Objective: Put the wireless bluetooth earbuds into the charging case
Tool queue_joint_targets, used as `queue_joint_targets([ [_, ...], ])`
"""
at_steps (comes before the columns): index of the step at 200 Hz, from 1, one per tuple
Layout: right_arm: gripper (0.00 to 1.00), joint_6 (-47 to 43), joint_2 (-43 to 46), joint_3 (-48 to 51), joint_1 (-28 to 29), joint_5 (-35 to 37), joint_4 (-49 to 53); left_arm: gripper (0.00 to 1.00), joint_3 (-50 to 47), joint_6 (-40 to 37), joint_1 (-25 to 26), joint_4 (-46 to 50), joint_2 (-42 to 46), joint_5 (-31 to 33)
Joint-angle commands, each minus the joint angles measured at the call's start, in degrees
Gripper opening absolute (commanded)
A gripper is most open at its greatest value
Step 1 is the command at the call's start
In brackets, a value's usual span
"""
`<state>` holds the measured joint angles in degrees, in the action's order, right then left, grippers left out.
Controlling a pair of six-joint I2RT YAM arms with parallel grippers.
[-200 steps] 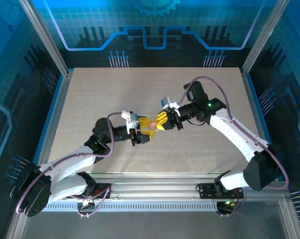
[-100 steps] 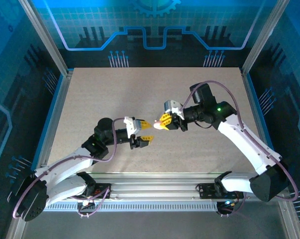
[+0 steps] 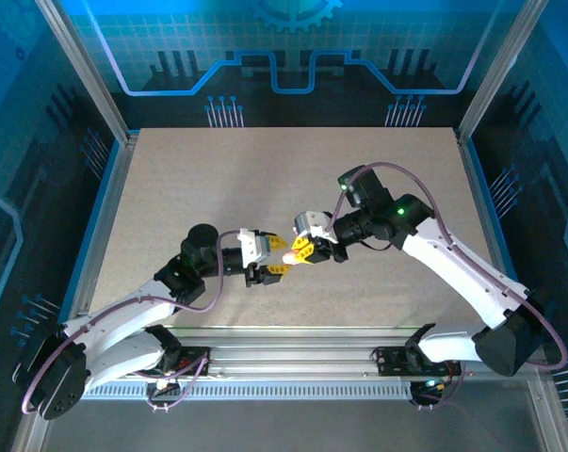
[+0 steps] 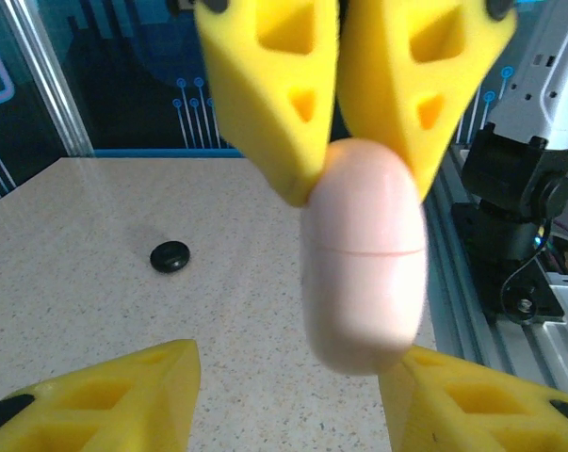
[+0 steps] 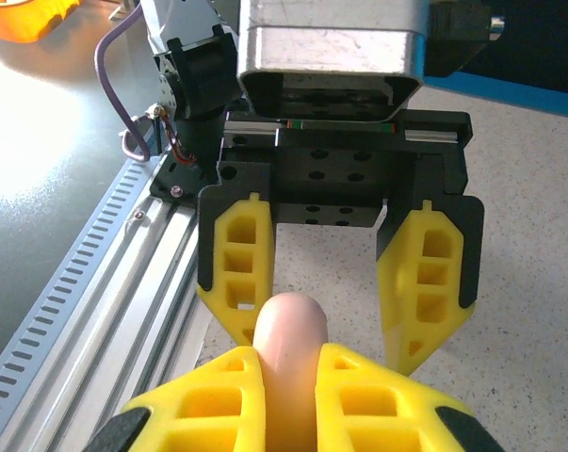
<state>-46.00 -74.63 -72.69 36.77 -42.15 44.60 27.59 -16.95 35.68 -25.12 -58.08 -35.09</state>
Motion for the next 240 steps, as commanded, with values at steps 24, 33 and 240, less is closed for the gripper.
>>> queue_joint_targets([
  [24,0.09,-0.6,-1.5,-1.8,1.3,0.2,0.5,0.54,2.4,-0.8,0.5,-0.9,-0.6,-5.0],
  [33,0.09,-0.6,-1.8,-2.0,1.4,0.4,0.4,0.52,2.4,-0.6,0.5,-0.9,-0.6,-4.7],
  [240,0.43,8.9,2.1,4.7,2.1,4.8,-9.9,0.18,2.6,0.8,0.5,-1.8,0.3,-5.2],
])
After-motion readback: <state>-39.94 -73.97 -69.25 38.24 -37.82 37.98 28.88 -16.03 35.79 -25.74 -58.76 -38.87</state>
